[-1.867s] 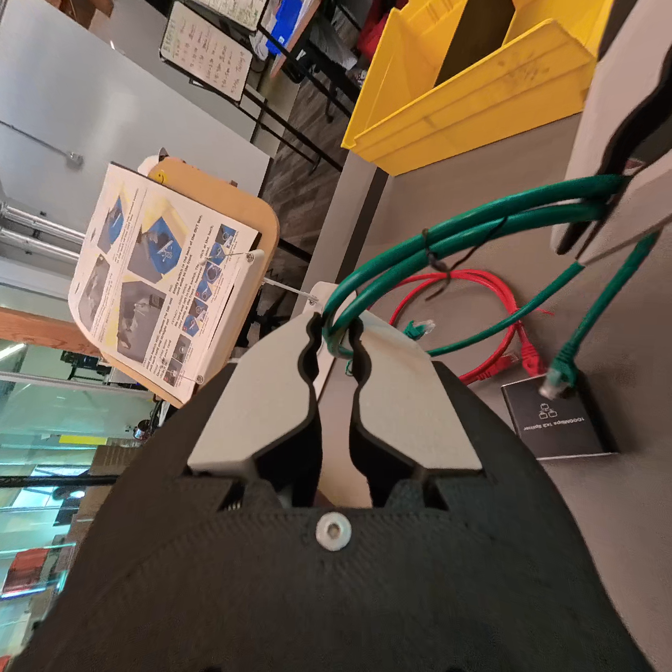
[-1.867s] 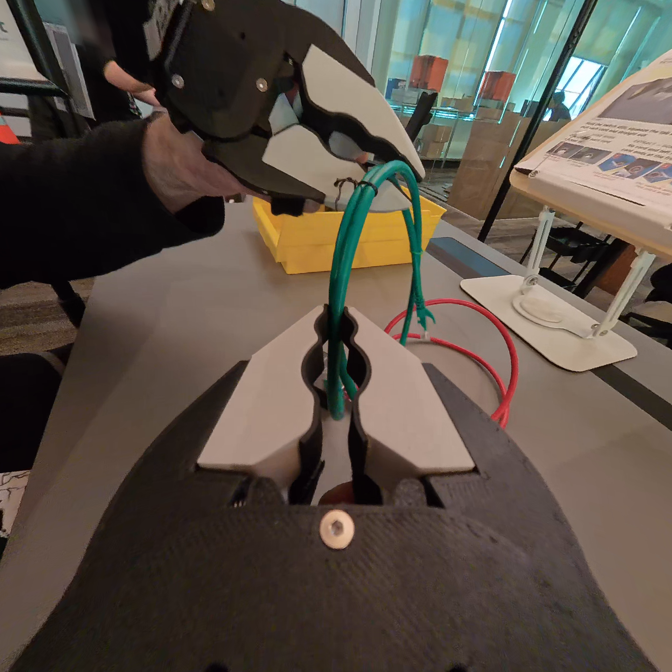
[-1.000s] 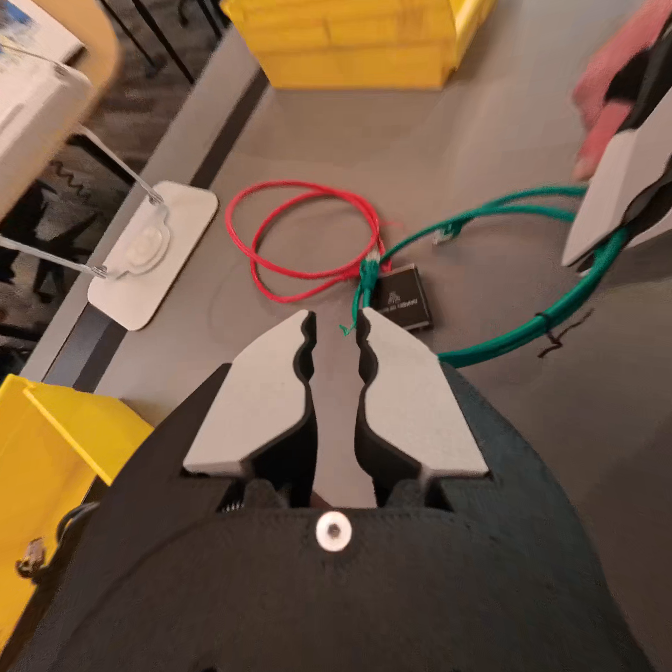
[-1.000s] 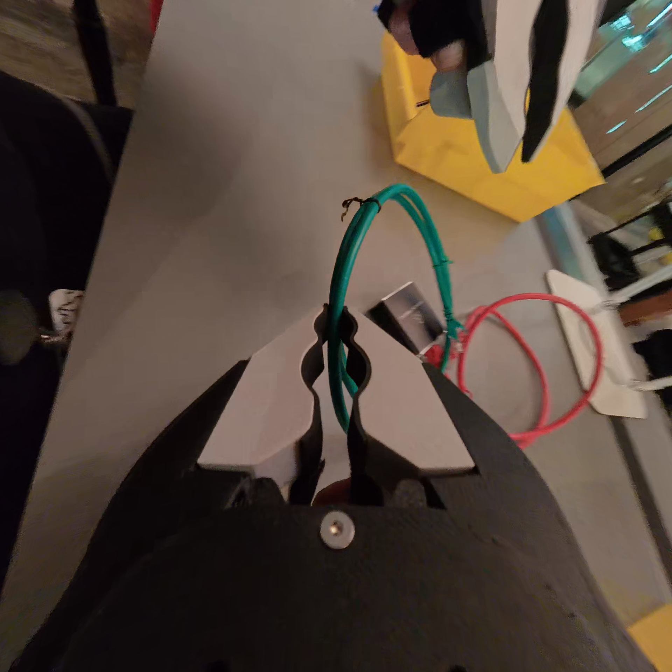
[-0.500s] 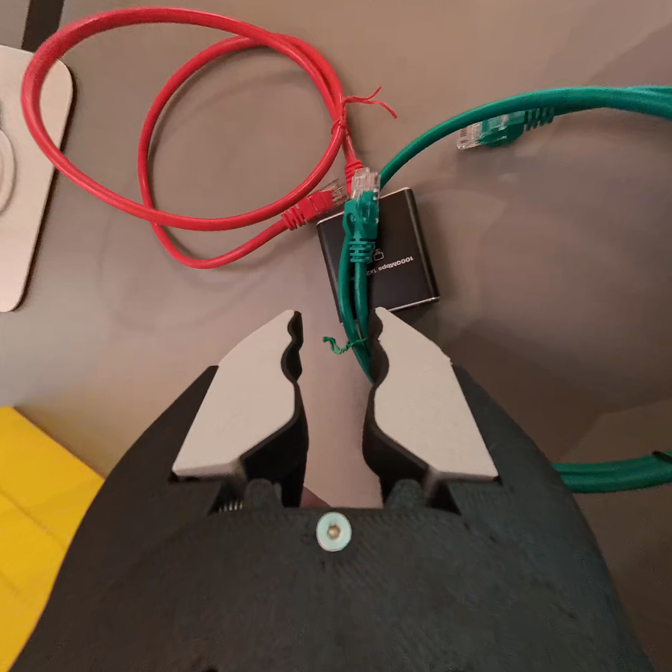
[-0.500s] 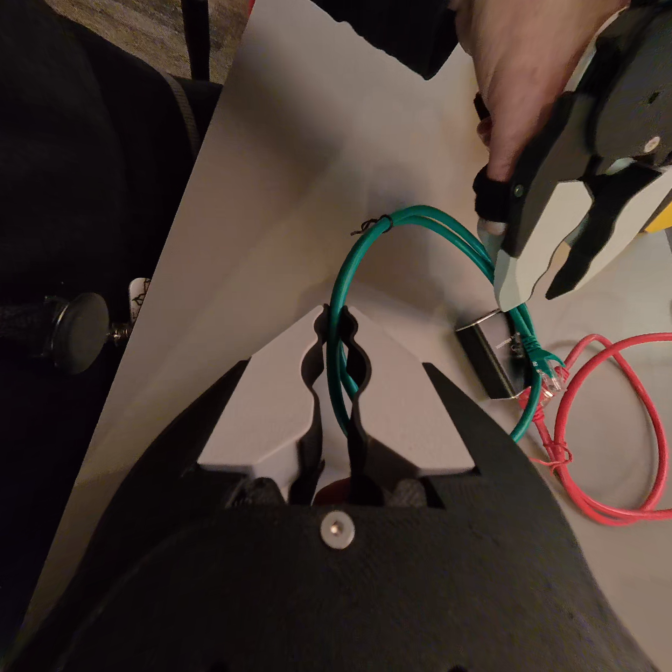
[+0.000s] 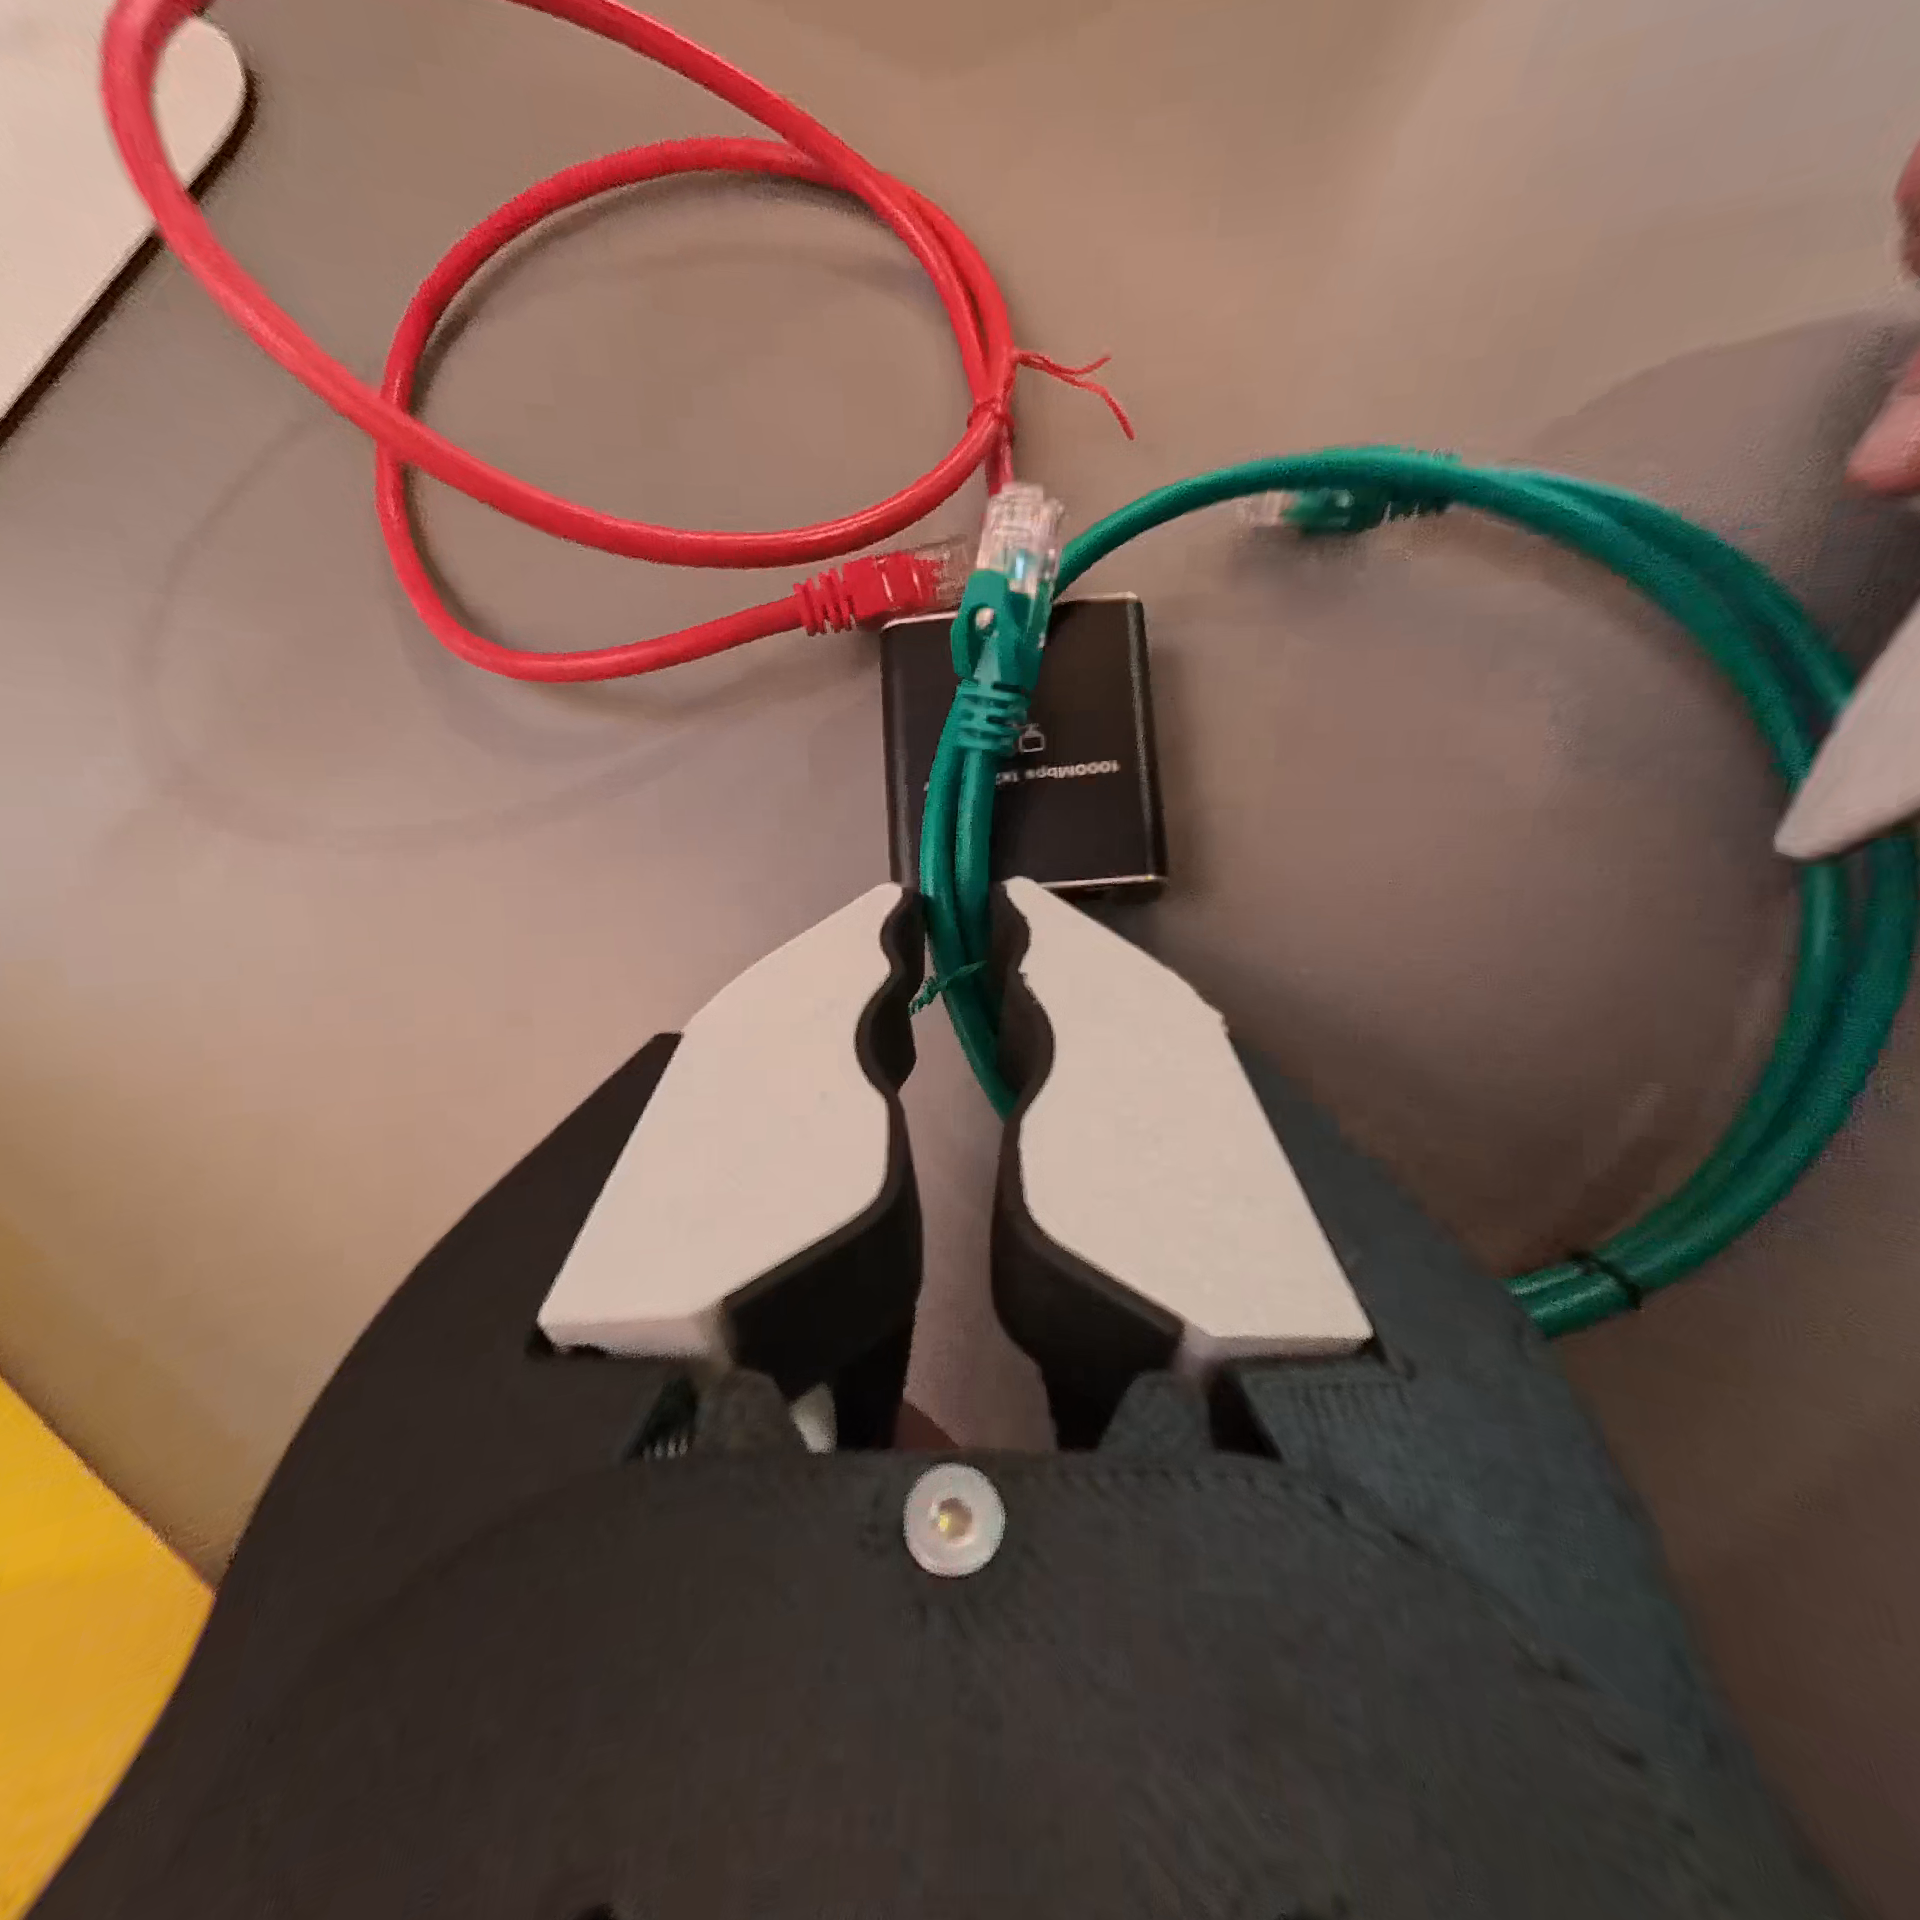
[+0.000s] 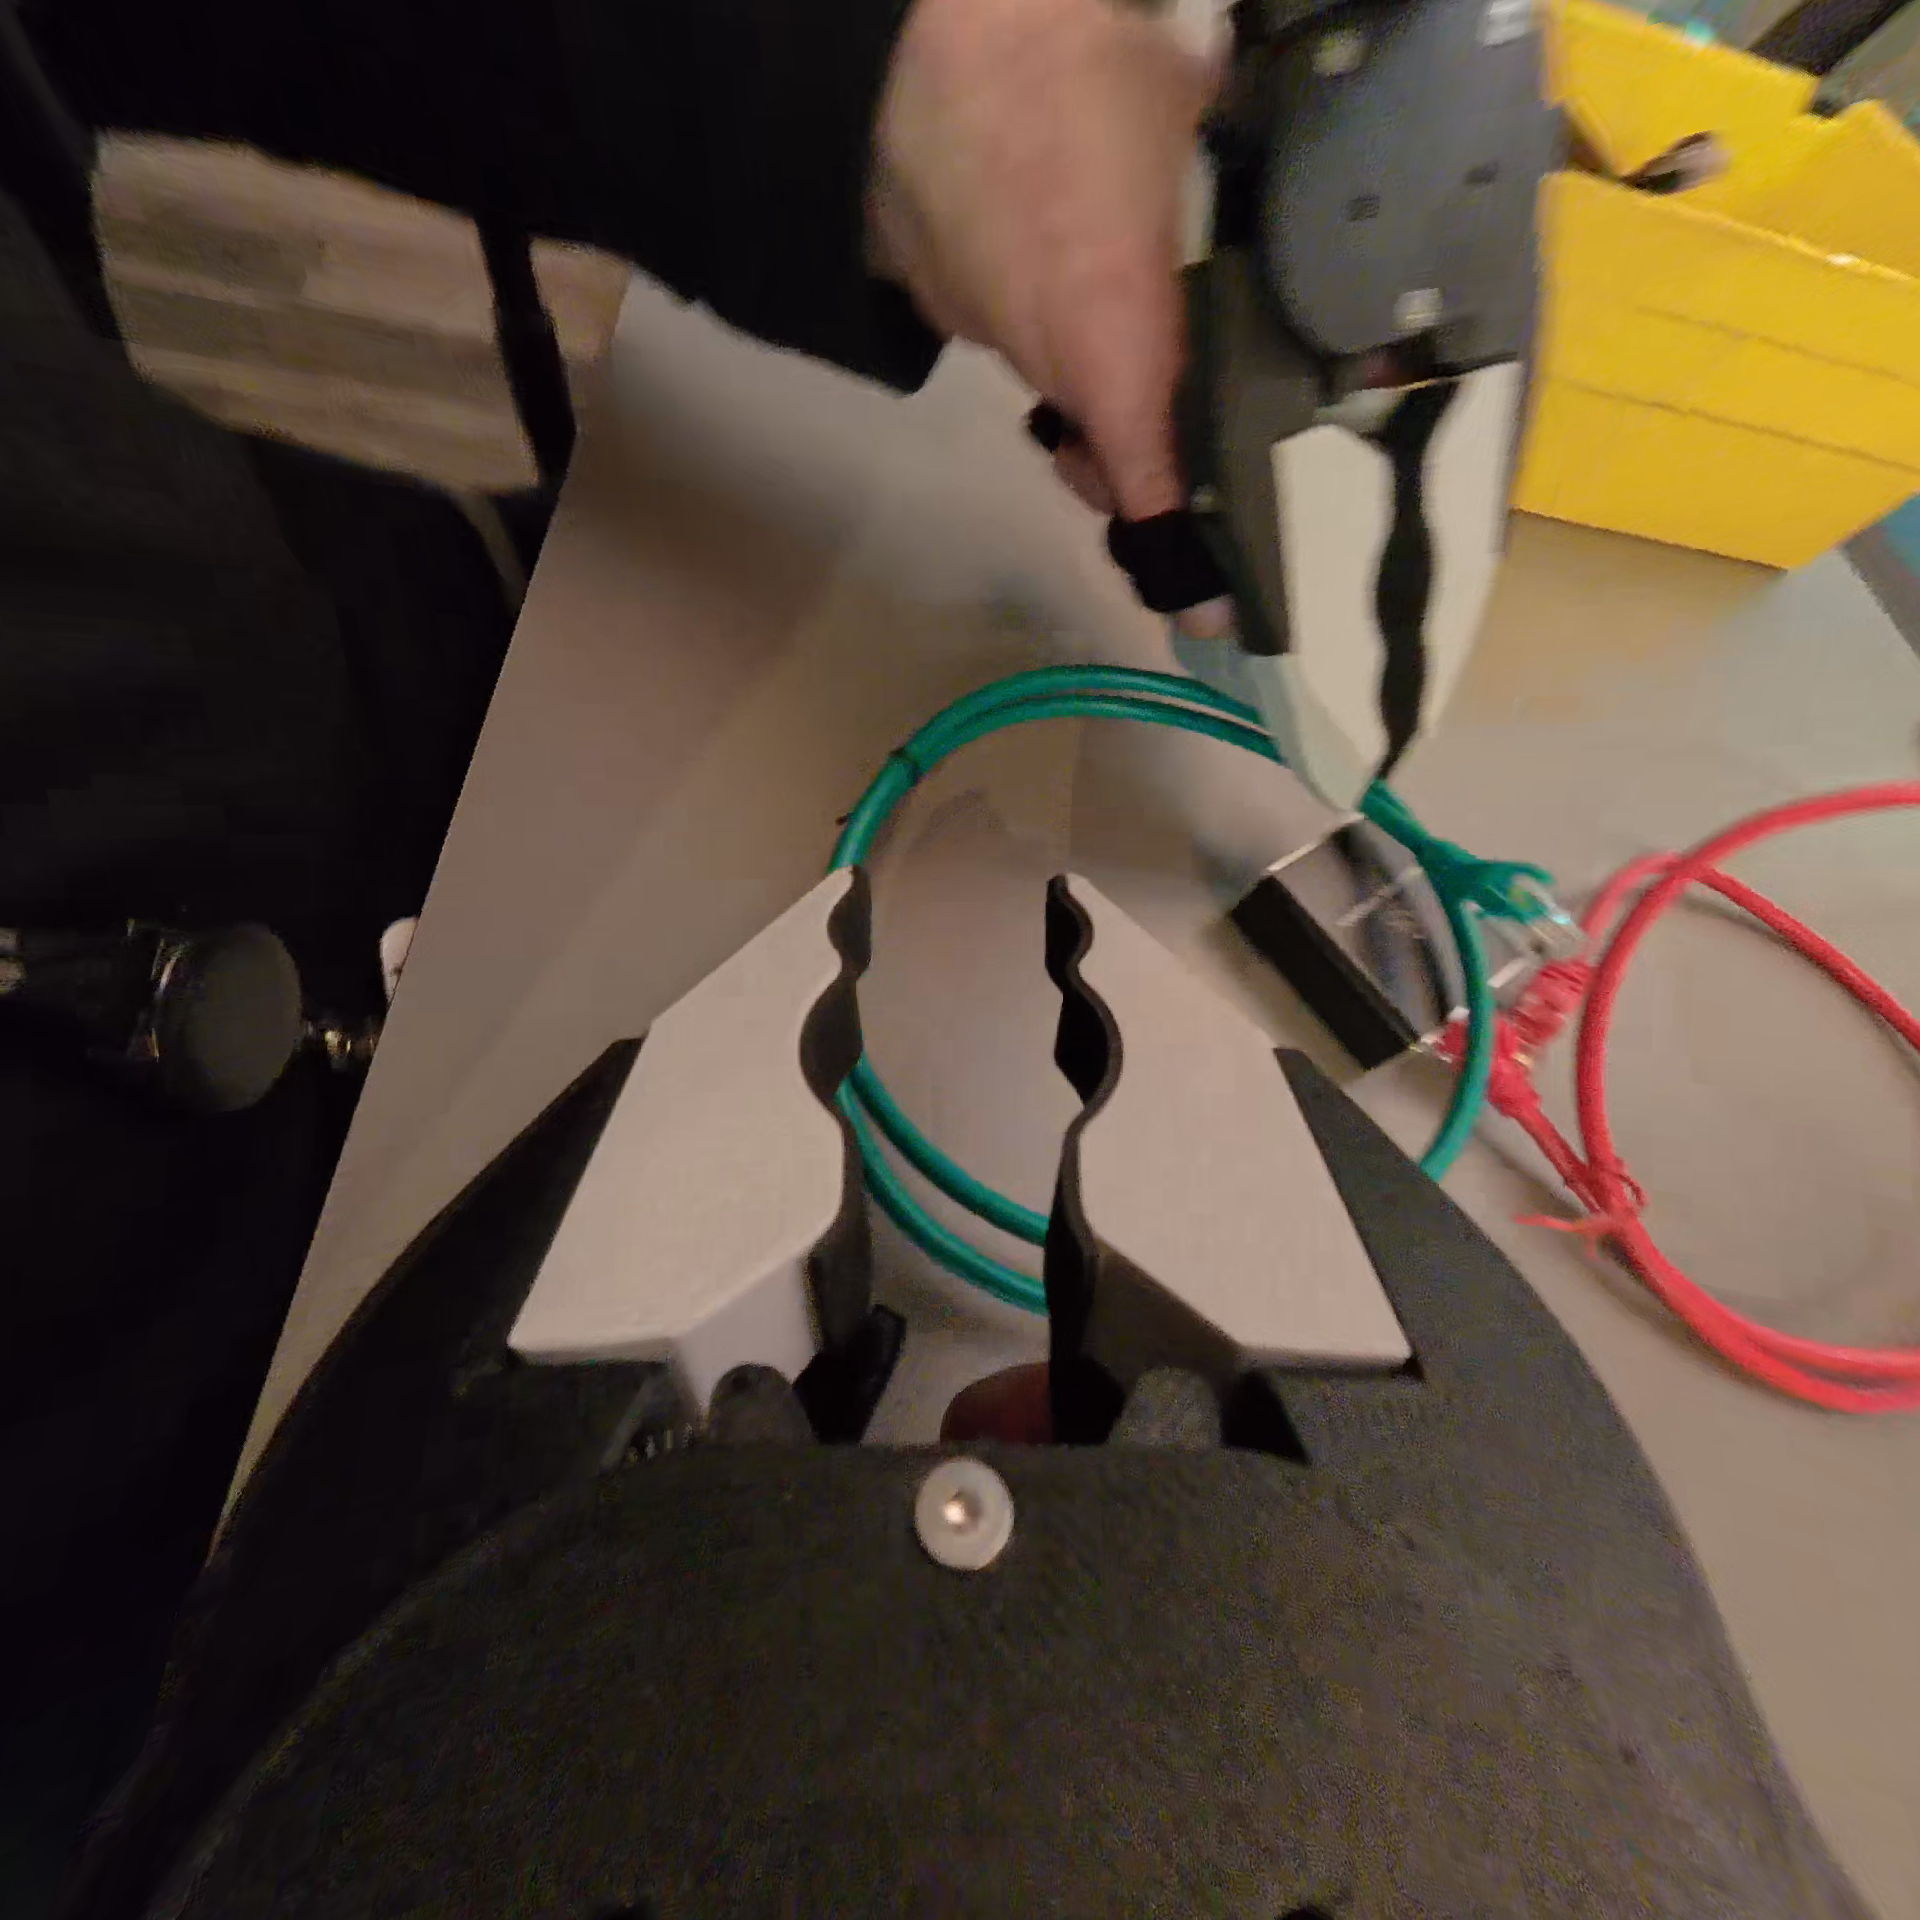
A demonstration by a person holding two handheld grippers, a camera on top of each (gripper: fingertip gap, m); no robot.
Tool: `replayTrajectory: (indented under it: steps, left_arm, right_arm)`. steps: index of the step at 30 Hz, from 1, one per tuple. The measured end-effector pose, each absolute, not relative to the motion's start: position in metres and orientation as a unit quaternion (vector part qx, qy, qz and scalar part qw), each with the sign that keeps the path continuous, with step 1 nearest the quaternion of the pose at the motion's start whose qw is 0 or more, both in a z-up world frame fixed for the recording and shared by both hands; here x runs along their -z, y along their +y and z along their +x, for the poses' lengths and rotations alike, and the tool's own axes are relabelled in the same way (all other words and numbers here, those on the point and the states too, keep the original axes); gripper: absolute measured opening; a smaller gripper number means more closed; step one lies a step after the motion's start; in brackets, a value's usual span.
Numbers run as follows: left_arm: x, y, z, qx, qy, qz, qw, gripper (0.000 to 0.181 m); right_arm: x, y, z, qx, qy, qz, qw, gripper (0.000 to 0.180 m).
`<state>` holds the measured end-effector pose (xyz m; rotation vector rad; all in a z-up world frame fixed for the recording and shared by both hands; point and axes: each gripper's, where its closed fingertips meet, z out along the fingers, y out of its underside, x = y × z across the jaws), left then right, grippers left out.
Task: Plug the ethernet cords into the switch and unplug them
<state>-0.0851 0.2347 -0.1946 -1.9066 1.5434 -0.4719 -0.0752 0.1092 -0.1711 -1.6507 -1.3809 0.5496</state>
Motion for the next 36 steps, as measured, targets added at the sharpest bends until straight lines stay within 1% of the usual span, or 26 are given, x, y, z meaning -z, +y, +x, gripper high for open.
replayTrajectory:
  steps: [3,7,10,12,14,16,19,23,24,25,31,36]
  left_arm:
    - [0.186,0.234,-0.086,0.221,0.528,-0.749,0.333,0.011]
    - [0.166,0.228,-0.08,0.281,0.454,-0.76,0.37,0.007]
    - [0.155,0.22,-0.074,0.252,0.466,-0.743,0.409,0.007]
    - [0.156,0.215,-0.072,0.23,0.483,-0.739,0.409,0.008]
    - [0.159,0.218,-0.074,0.209,0.496,-0.736,0.41,0.009]
    - [0.173,0.218,-0.078,0.189,0.52,-0.743,0.377,0.012]
    - [0.194,0.221,-0.089,0.138,0.548,-0.75,0.344,0.029]
    - [0.212,0.224,-0.099,0.103,0.554,-0.764,0.314,0.035]
    - [0.215,0.224,-0.101,0.1,0.553,-0.768,0.307,0.031]
    - [0.217,0.225,-0.102,0.097,0.553,-0.769,0.307,0.02]
    - [0.216,0.222,-0.101,0.155,0.497,-0.797,0.306,0.016]
    - [0.206,0.218,-0.098,0.158,0.474,-0.794,0.346,0.016]
  right_arm:
    - [0.146,0.121,-0.063,-0.247,-0.502,-0.676,0.48,0.034]
    - [0.129,0.148,-0.056,-0.262,-0.398,-0.726,0.496,0.033]
    - [0.128,0.167,-0.055,-0.307,-0.29,-0.771,0.477,0.032]
    - [0.136,0.175,-0.054,-0.325,-0.257,-0.79,0.453,0.035]
    - [0.149,0.178,-0.051,-0.309,-0.264,-0.804,0.434,0.037]
    - [0.158,0.178,-0.048,-0.297,-0.273,-0.81,0.426,0.038]
    - [0.164,0.175,-0.046,-0.297,-0.274,-0.811,0.423,0.038]
    - [0.166,0.173,-0.042,-0.292,-0.279,-0.81,0.425,0.037]
    - [0.166,0.172,-0.042,-0.292,-0.281,-0.81,0.425,0.037]
    - [0.166,0.172,-0.042,-0.291,-0.283,-0.809,0.425,0.037]
    - [0.165,0.17,-0.042,-0.274,-0.298,-0.81,0.423,0.037]
    - [0.168,0.178,-0.038,-0.283,-0.26,-0.827,0.411,0.042]
